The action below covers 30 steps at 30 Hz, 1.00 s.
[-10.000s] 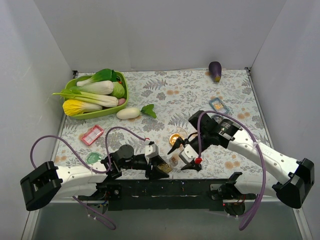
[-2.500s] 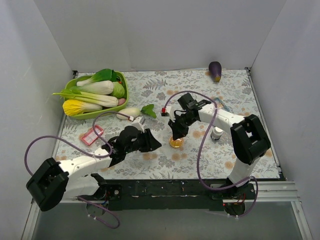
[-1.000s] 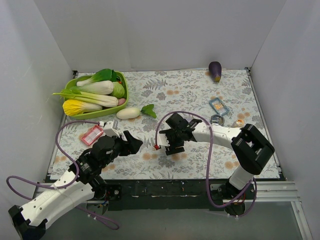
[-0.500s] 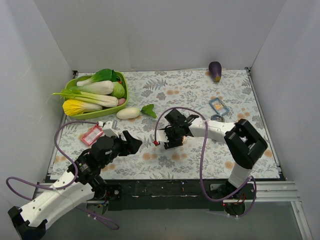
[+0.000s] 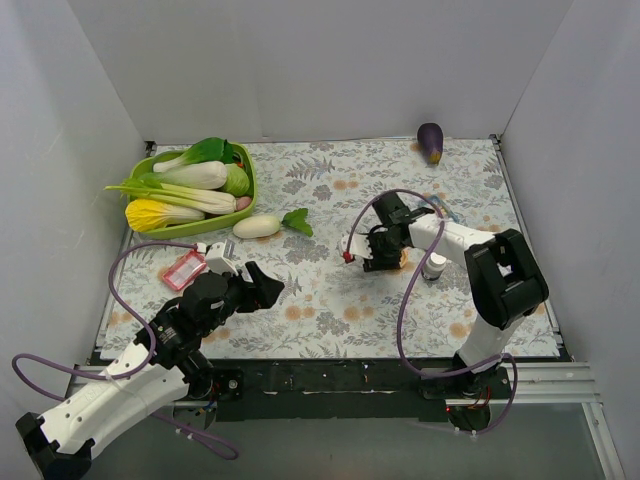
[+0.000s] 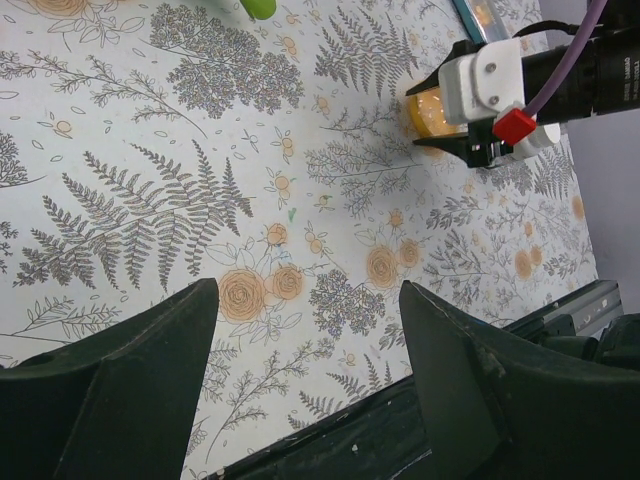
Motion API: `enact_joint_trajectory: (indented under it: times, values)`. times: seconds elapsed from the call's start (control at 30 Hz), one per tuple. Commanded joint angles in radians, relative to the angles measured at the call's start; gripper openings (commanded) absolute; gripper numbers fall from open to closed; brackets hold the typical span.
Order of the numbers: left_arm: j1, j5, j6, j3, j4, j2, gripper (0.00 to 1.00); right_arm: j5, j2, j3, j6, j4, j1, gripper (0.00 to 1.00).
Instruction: Sort the pills into containers
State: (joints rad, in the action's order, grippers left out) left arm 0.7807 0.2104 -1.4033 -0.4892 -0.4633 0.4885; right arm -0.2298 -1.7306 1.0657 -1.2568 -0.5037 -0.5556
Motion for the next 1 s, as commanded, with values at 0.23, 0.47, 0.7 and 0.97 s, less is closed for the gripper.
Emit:
enact_joint_trajectory:
  times: [0.23, 0.47, 0.7, 0.97]
  values:
    - [-0.004, 0.006, 0.003, -0.032, 0.020, 0.010, 0.73, 0.026, -0.079, 0.149, -0.197, -0.088, 0.209, 0.59]
    - [-0.004, 0.006, 0.003, -0.029, 0.020, 0.012, 0.74, 0.058, -0.141, 0.237, -0.201, -0.073, 0.282, 0.59]
    - [-0.004, 0.006, 0.006, -0.038, 0.032, 0.015, 0.74, 0.058, -0.182, 0.356, -0.098, -0.070, 0.327, 0.63]
    - [-0.004, 0.046, 0.038, -0.120, 0.015, 0.015, 0.88, -0.204, -0.017, 0.490, 0.314, -0.170, 0.341, 0.79]
